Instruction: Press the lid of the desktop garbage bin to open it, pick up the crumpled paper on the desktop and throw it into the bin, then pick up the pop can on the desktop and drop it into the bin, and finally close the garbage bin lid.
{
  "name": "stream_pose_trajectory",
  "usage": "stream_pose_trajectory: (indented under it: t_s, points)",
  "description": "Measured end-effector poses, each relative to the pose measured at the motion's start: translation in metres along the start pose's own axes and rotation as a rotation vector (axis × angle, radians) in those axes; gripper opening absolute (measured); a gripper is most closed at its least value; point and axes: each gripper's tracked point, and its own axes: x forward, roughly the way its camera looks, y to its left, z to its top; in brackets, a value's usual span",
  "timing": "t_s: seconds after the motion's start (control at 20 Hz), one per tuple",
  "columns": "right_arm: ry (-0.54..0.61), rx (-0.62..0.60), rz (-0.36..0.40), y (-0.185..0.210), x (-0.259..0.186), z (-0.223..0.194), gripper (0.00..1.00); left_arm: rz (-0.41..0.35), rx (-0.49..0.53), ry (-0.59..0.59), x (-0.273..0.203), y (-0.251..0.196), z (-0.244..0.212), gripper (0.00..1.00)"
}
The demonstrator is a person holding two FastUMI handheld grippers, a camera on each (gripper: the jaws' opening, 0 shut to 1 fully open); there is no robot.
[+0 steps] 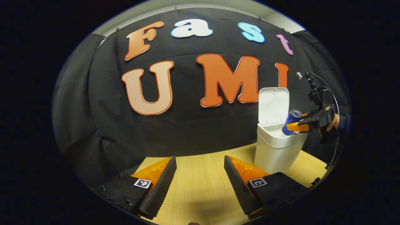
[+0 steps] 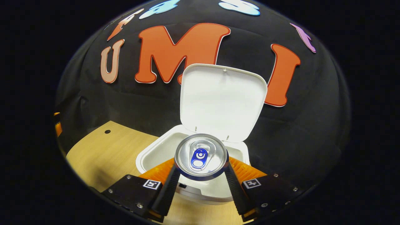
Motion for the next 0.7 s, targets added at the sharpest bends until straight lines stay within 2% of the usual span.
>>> stream_pose_trajectory:
  t_s: [0.1,0.45,0.7]
  points:
    - [0.001,0.006,0.001,0.001,0.001,0.002,0.81,0.018,-0.016,0.006,-0.002,0.007,-0.004,0.97]
    - [-0.037,-0.001,-0.038,-0.016,-0.006,0.027,0.80,0.014,-0.035,0.005,0.001,0.011,-0.006,0.97]
    - [-0.098,-0.014,-0.087,-0.035,-0.009,0.069,0.80,0.008,-0.043,0.007,0.002,0.015,-0.009,0.97]
